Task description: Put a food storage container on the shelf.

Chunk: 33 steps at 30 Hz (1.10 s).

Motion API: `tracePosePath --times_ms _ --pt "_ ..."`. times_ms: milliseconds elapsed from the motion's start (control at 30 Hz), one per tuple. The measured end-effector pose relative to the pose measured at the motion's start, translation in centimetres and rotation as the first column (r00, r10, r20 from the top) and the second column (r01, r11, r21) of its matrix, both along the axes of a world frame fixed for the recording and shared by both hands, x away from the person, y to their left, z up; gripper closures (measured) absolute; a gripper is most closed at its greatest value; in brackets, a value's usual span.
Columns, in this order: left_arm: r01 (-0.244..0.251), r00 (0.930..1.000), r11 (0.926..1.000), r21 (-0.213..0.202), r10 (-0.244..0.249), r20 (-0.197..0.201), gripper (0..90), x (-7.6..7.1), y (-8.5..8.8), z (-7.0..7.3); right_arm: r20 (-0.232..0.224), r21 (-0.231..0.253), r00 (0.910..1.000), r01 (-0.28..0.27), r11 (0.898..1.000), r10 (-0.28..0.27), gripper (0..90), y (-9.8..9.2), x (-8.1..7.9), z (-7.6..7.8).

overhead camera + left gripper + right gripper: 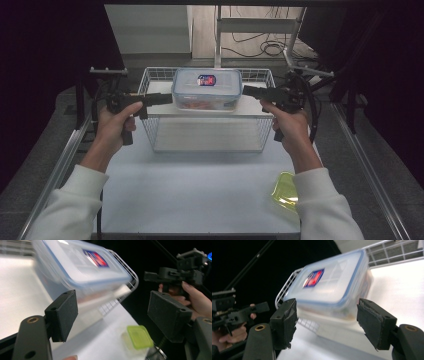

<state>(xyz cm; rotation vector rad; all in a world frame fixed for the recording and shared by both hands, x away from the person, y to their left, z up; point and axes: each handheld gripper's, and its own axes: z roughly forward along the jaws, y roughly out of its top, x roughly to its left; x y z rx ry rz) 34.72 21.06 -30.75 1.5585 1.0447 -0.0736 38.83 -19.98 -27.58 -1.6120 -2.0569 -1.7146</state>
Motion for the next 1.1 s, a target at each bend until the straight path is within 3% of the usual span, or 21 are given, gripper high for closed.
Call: tracePosePath --times_ms 200,233,300,500,600,633,667,700,800,833,933,1100 --pt "0.018 0.9993 0.9981 0.059 -0.02 0.031 23.5 -4.0 -0.3 -1.8 0.052 -0.039 0.993 -0.104 0.994 0.106 32.9 -0.9 -2.9 -1.4" --pt "0.018 0.9993 0.9981 0.059 -0.02 0.031 23.7 -4.0 -0.3 -1.8 0.052 -0.039 0.993 -0.104 0.994 0.106 32.9 -0.9 -2.9 -1.4" --pt "0.042 0.9985 0.9954 0.086 -0.045 0.031 23.7 -5.8 -0.8 -3.1 0.06 -0.061 0.9867 -0.148 0.987 0.151 33.5 -1.2 -4.1 -2.7" --pt "0.077 0.9965 0.9902 0.117 -0.08 0.024 23.7 -8.3 -1.9 -6.2 0.059 -0.108 0.9731 -0.216 0.971 0.223 34.0 -1.7 -6.3 -5.8" --pt "0.101 0.9946 0.9875 0.121 -0.103 0.01 23.7 -9.2 -2.3 -7.9 0.056 -0.121 0.9672 -0.239 0.963 0.248 34.0 -2.0 -7.5 -7.4" --pt "0.101 0.9946 0.9875 0.121 -0.103 0.01 23.7 -9.2 -2.3 -7.9 0.056 -0.121 0.9672 -0.239 0.963 0.248 34.0 -2.0 -7.5 -7.4" --pt "0.107 0.9941 0.9838 0.144 -0.108 0.0 23.7 -9.6 -2.5 -9.0 0.056 -0.13 0.9639 -0.251 0.959 0.26 34.0 -2.1 -8.2 -8.2" --pt "0.107 0.9941 0.9838 0.144 -0.108 0.0 23.7 -9.6 -2.5 -9.0 0.054 -0.139 0.9617 -0.259 0.956 0.269 34.1 -2.2 -8.6 -8.6" --pt "0.115 0.9933 0.9781 0.173 -0.113 -0.023 23.8 -10.5 -2.9 -11.0 0.043 -0.172 0.9561 -0.279 0.945 0.29 34.5 -2.4 -9.7 -10.0" --pt "0.115 0.9933 0.9781 0.173 -0.113 -0.023 23.9 -10.5 -2.9 -11.0 0.043 -0.172 0.9561 -0.279 0.945 0.29 34.5 -2.4 -9.7 -10.0" --pt "0.106 0.9939 0.9728 0.206 -0.097 -0.052 24.3 -11.1 -3.2 -12.6 0.019 -0.22 0.9516 -0.295 0.93 0.307 34.5 -2.6 -10.8 -11.9" --pt "0.114 0.9925 0.9632 0.243 -0.1 -0.07 25.3 -11.6 -3.5 -13.9 0.002 -0.236 0.9486 -0.307 0.922 0.316 34.5 -2.9 -11.6 -13.6"
